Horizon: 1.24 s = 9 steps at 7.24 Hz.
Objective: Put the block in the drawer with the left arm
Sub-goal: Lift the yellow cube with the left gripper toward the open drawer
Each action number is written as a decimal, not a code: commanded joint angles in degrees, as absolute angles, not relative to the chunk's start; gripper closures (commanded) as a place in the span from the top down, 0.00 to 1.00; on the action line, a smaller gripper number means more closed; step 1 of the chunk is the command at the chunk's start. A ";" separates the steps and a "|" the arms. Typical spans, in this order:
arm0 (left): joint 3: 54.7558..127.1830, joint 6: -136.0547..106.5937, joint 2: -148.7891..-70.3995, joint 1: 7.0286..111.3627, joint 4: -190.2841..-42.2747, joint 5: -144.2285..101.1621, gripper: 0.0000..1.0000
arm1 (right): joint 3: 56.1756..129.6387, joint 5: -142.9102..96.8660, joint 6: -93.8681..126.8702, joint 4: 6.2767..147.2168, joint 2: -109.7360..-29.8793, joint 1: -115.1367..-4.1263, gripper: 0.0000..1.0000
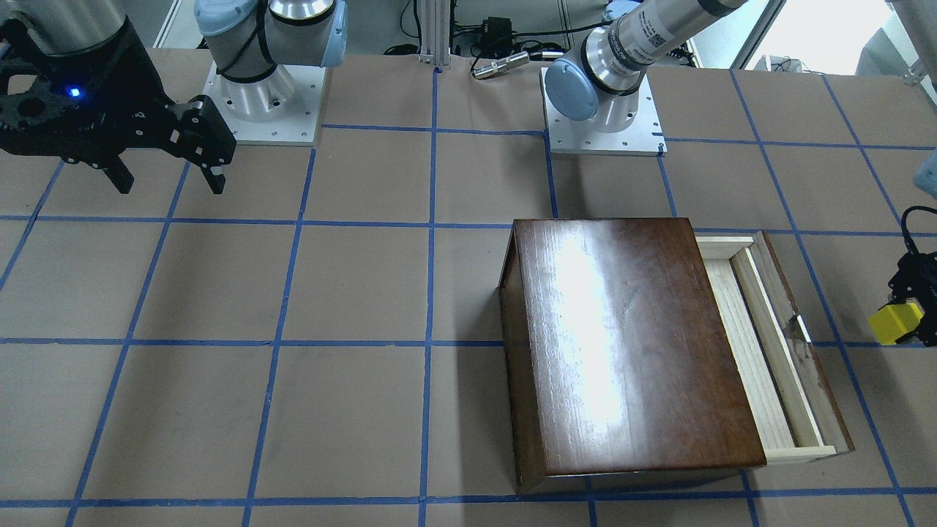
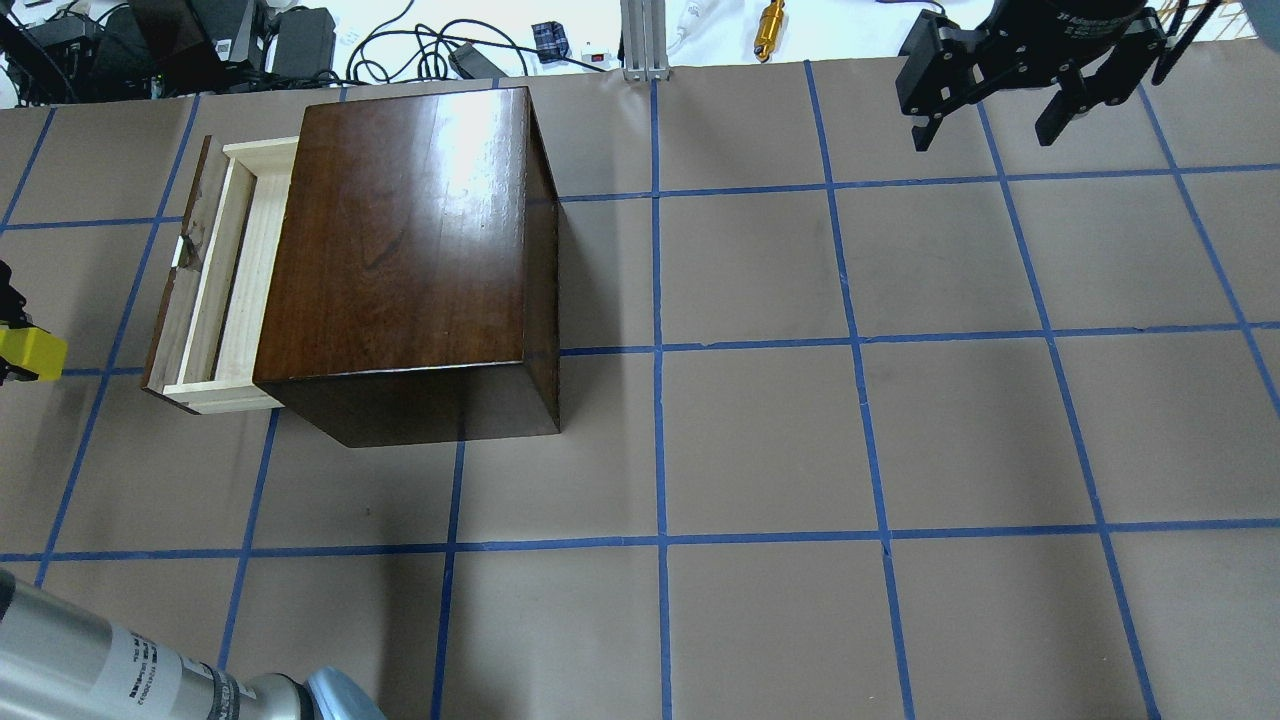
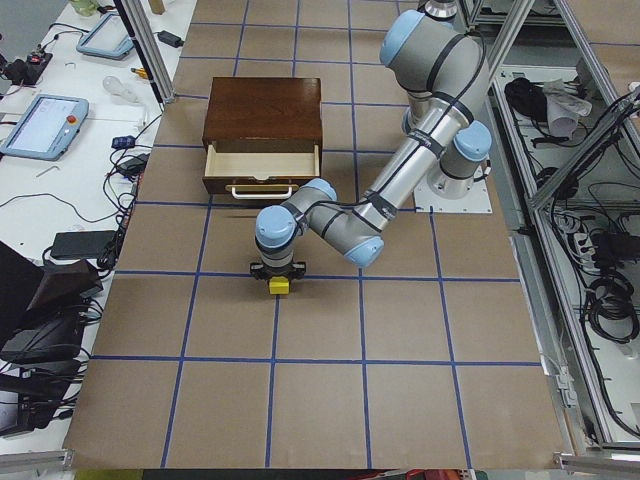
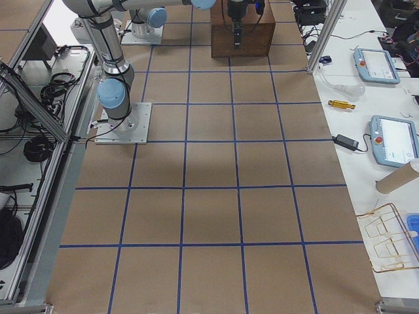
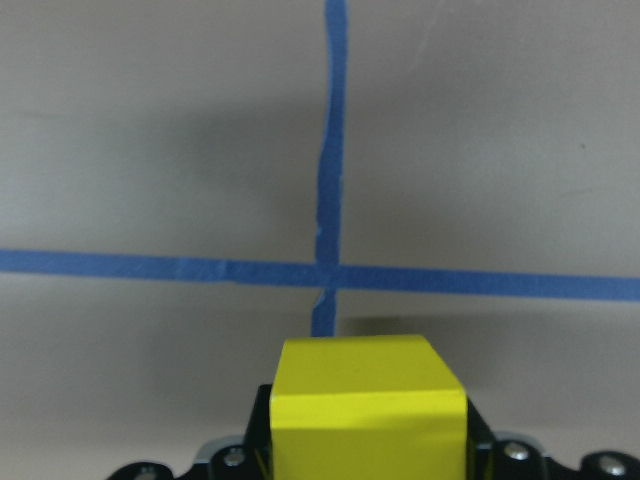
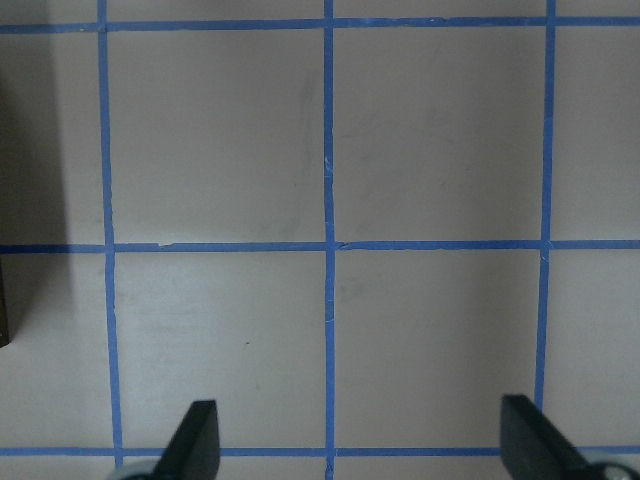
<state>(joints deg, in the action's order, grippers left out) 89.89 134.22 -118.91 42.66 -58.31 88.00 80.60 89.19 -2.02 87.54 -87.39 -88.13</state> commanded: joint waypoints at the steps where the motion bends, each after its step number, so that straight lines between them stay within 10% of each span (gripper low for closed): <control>1: 87.46 134.03 -115.42 44.72 -65.16 87.81 0.00 | 80.60 89.21 -2.02 87.54 -87.45 -88.07 1.00; 9: 85.60 118.86 -104.24 66.60 -79.36 87.36 0.00 | 80.60 89.12 -1.93 87.54 -87.45 -88.15 1.00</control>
